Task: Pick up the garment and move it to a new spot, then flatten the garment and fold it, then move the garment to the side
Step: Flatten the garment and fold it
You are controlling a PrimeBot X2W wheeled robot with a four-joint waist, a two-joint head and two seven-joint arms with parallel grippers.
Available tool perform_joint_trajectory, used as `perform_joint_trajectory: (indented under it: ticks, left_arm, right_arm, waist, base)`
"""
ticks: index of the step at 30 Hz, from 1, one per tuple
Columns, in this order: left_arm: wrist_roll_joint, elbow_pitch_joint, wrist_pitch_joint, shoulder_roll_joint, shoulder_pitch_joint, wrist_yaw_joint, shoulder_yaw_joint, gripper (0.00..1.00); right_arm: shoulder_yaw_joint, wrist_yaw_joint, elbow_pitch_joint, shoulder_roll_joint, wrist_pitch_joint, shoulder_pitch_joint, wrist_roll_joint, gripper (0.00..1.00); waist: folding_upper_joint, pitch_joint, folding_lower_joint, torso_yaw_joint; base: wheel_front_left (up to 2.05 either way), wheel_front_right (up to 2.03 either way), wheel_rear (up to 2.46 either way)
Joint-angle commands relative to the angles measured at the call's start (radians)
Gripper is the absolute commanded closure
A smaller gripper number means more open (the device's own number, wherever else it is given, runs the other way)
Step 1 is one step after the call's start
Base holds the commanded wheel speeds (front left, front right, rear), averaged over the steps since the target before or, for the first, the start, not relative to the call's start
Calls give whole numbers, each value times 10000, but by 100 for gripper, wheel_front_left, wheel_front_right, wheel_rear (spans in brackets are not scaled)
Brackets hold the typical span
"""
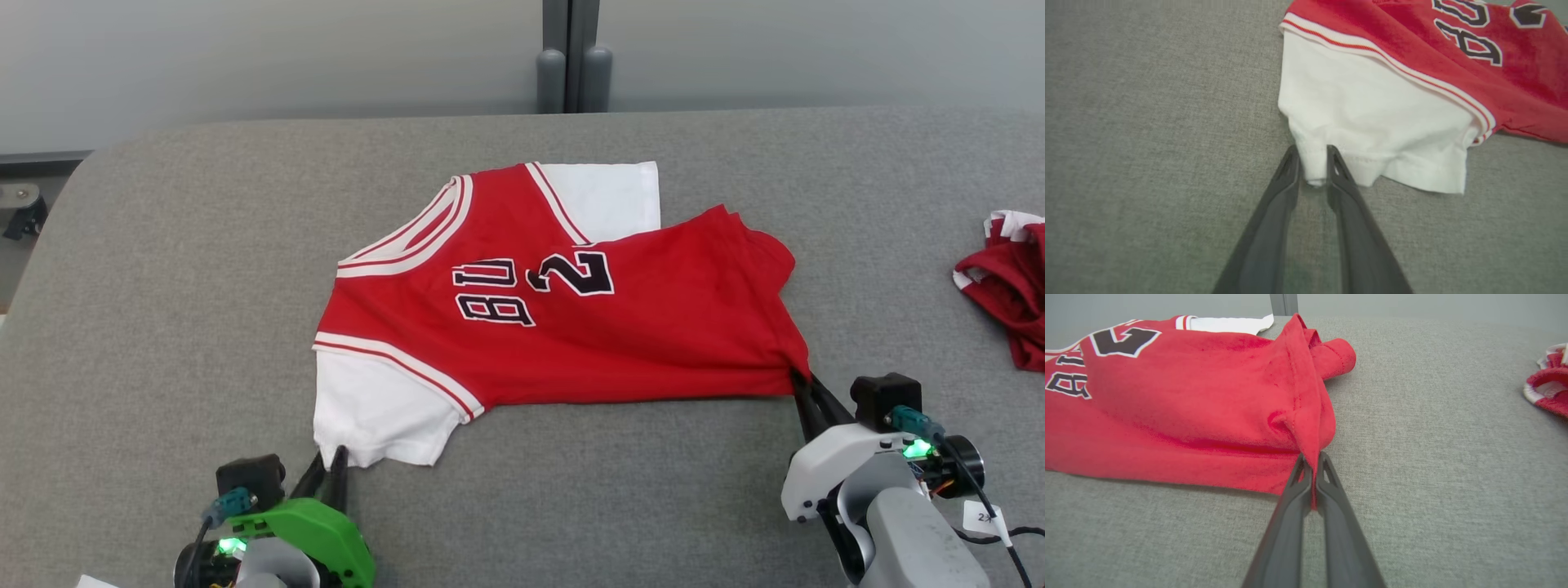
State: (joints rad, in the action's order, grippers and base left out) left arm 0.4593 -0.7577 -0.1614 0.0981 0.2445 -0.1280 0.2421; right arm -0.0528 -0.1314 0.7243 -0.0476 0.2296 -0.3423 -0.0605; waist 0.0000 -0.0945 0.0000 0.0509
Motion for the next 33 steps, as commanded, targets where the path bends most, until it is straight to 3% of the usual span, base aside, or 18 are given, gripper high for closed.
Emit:
perform_joint_trajectory:
  ticks: [1, 10, 16, 26, 33]
  left_arm:
    - [101, -34, -195, 86, 238, -33, 27, 100]
    - [418, 793, -951, 424, 366, -40, 95, 100]
    - [163, 2555, -1043, 798, -27, 46, -339, 100]
    - [-666, 7023, -1038, 1654, -401, 530, -1155, 100]
    - [-1078, 9889, -231, 2315, 147, 779, -1291, 100]
  right_arm:
    - [-20, 16, -76, -56, 3, 84, 34, 100]
    - [44, 16, -641, -56, 99, -7, -390, 100]
    - [267, 16, -1866, -59, 140, 138, -667, 100]
    - [147, 16, -6406, -49, -957, 830, -441, 100]
    - [-82, 16, -9749, -47, -2132, 897, 14, 100]
  waist:
    - [0, 6, 0, -16]
    - [0, 343, 0, -12]
    - [0, 840, 0, -103]
    - [0, 1293, 0, -427]
    - [0, 1407, 0, -682]
  base:
    - [0, 0, 0]
    - [0, 0, 0]
    - [0, 0, 0]
    - [0, 0, 0]
    - [0, 0, 0]
